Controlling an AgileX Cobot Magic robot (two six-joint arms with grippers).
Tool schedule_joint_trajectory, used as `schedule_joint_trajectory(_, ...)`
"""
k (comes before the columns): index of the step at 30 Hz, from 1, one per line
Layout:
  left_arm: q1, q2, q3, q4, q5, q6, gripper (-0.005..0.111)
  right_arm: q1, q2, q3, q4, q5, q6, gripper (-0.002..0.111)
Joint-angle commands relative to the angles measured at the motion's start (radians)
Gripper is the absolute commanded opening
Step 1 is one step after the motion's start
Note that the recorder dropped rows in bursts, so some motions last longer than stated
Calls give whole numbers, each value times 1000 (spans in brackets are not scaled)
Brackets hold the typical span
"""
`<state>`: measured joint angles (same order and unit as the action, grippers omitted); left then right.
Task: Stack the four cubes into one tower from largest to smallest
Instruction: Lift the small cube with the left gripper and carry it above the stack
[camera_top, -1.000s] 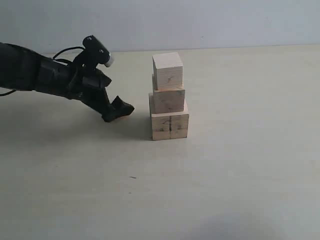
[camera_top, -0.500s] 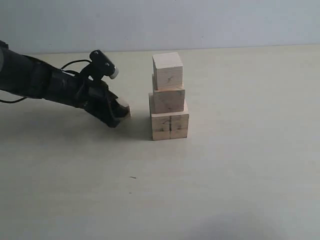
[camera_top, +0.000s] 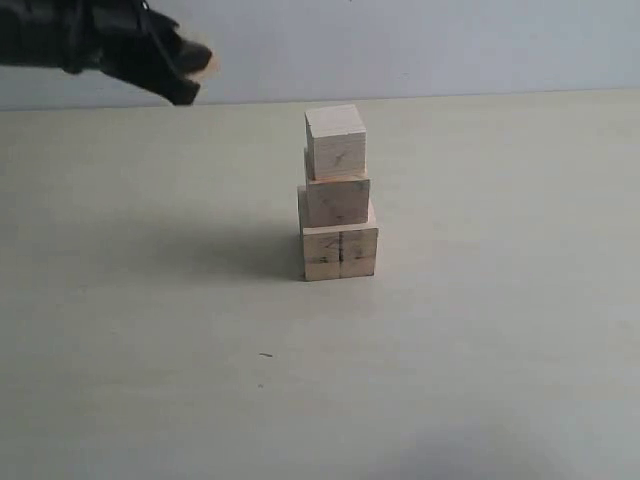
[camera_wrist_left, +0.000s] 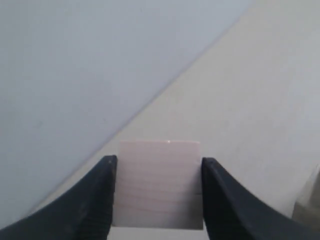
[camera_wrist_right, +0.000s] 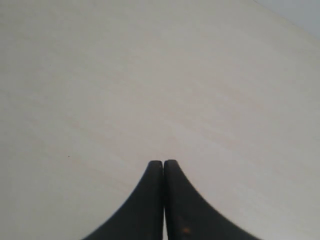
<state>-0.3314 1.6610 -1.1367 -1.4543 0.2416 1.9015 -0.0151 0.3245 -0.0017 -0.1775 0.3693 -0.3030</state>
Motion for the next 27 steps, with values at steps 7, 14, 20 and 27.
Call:
schedule_joint_trajectory(7, 270, -83, -56, 31, 930, -139, 0, -2, 3, 2, -5, -17, -1, 0)
schedule_joint_trajectory(14, 185, -72, -142, -35, 921, -268, 0, -2, 3, 2, -5, -17, -1, 0)
schedule_joint_trajectory(20, 3, -15, -275, -1, 813, -164, 0, -2, 3, 2, -5, -17, -1, 0)
schedule_joint_trajectory(27, -49, -9, -285, -133, 771, -60, 0, -2, 3, 2, -5, -17, -1, 0)
